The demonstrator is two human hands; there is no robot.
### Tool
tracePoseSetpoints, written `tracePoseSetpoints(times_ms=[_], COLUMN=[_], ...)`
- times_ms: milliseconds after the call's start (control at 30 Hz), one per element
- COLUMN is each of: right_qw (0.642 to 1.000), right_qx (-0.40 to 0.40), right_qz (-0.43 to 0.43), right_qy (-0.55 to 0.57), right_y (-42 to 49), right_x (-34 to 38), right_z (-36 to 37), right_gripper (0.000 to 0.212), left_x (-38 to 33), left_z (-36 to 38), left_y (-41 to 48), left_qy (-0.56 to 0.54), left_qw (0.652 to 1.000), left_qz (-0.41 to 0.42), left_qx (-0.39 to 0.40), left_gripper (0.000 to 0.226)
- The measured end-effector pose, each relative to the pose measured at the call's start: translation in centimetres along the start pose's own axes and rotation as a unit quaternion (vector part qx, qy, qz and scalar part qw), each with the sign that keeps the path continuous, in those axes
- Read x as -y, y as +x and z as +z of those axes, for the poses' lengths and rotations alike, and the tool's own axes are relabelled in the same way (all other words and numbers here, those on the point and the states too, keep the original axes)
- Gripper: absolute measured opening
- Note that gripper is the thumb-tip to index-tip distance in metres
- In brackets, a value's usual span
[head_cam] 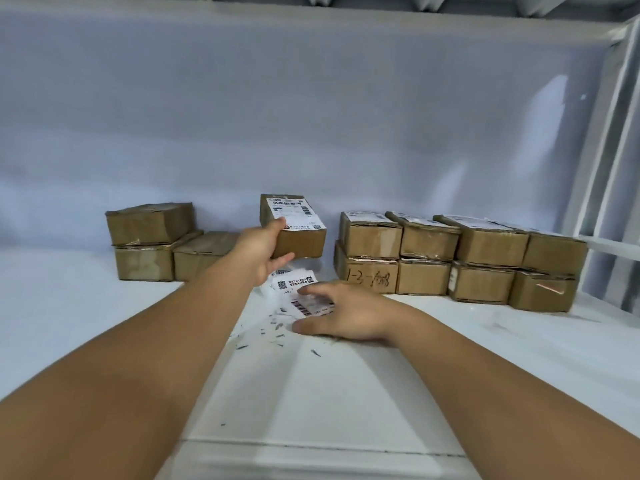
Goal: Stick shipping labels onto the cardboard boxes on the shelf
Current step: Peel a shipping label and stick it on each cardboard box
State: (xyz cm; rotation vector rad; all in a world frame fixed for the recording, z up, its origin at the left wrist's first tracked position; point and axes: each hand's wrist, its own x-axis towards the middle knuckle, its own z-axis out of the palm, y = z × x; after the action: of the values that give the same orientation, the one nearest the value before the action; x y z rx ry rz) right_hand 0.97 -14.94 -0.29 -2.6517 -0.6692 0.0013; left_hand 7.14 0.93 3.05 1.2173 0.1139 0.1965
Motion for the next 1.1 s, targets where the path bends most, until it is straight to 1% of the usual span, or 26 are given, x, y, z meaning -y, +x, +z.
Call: tracePoseSetpoints(times_ms=[67, 200, 333, 467, 567, 633, 700, 733, 800, 867, 933, 1000, 1100], right_qw=[1.000, 1.000, 1.000, 0.998, 0.997, 0.996, 0.998, 0.999, 1.000, 0.997, 0.996, 0.998, 0.997], right_qx=[0.012, 0.008, 0.019, 0.034, 0.034, 0.014, -0.026, -0.034, -0.005, 0.039, 0.056, 0.059, 0.062], right_qz=[0.007, -0.005, -0.012, -0.042, -0.045, -0.042, -0.028, -0.014, 0.011, 0.009, 0.003, 0.001, -0.012], right_qy=[-0.010, -0.024, -0.004, 0.017, 0.050, 0.078, 0.053, 0.030, -0.021, -0.067, -0.063, -0.033, -0.036], right_y=[0.1, -0.1, -0.4, -0.6, -0.6, -0.2, 0.5, 0.7, 0.9, 0.9, 0.7, 0.4, 0.1], right_x=[-0.2, 0.1, 0.3, 0.8, 1.2, 1.2, 0.8, 0.6, 0.4, 0.6, 1.1, 1.4, 1.6], right_z=[0.0, -0.2, -0.3, 0.0, 0.3, 0.6, 0.8, 0.8, 0.9, 1.2, 1.2, 1.1, 0.8], right_gripper=[0.068, 0.061, 0.057, 0.052, 0.043, 0.047, 0.054, 0.059, 0.069, 0.076, 0.080, 0.079, 0.074], left_x=[0.3, 1.1, 0.8, 0.9, 1.0, 1.2, 1.2, 1.2, 1.1, 1.1, 1.0, 0.8, 0.6], left_z=[0.4, 0.5, 0.1, 0.1, 0.1, 0.1, 0.1, 0.2, 0.4, 0.6, 0.8, 0.9, 0.7], left_y=[0.5, 1.1, 0.8, 0.3, 0.2, 0.1, 0.1, 0.2, 0.0, -0.1, -0.3, -0.4, -0.4], left_qy=[0.009, 0.034, 0.062, 0.082, 0.093, 0.109, 0.113, 0.113, 0.116, 0.120, 0.124, 0.113, 0.094], left_qw=[1.000, 0.999, 0.998, 0.996, 0.995, 0.993, 0.993, 0.992, 0.991, 0.991, 0.990, 0.991, 0.993], left_qz=[0.003, 0.012, 0.002, -0.009, -0.005, 0.000, 0.008, 0.011, 0.018, 0.027, 0.049, 0.067, 0.063], left_qx=[-0.001, 0.007, 0.024, 0.039, 0.039, 0.037, 0.044, 0.049, 0.056, 0.052, 0.034, 0.023, 0.023], left_gripper=[0.038, 0.035, 0.028, 0.022, 0.030, 0.036, 0.038, 0.038, 0.035, 0.027, 0.019, 0.020, 0.020])
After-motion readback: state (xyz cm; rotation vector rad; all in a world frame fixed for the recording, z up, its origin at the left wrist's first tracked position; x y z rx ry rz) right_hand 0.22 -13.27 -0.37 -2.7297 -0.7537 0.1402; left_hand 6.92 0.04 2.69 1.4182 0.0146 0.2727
